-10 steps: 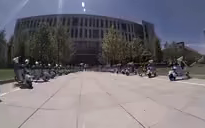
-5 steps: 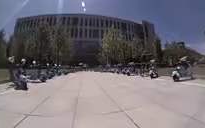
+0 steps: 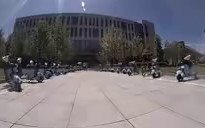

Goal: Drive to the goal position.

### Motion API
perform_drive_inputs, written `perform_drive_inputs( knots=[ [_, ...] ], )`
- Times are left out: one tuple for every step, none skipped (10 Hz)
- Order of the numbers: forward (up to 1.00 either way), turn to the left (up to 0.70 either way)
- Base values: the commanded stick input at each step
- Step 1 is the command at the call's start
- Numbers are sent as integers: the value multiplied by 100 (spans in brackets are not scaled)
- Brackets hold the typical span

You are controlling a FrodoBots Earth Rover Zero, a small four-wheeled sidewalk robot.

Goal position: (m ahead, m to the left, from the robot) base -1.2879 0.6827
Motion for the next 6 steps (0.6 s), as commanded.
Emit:
perform_drive_inputs(
  knots=[
    [54,0],
    [54,0],
    [54,0],
    [53,0],
    [53,0],
    [54,0]
  ],
)
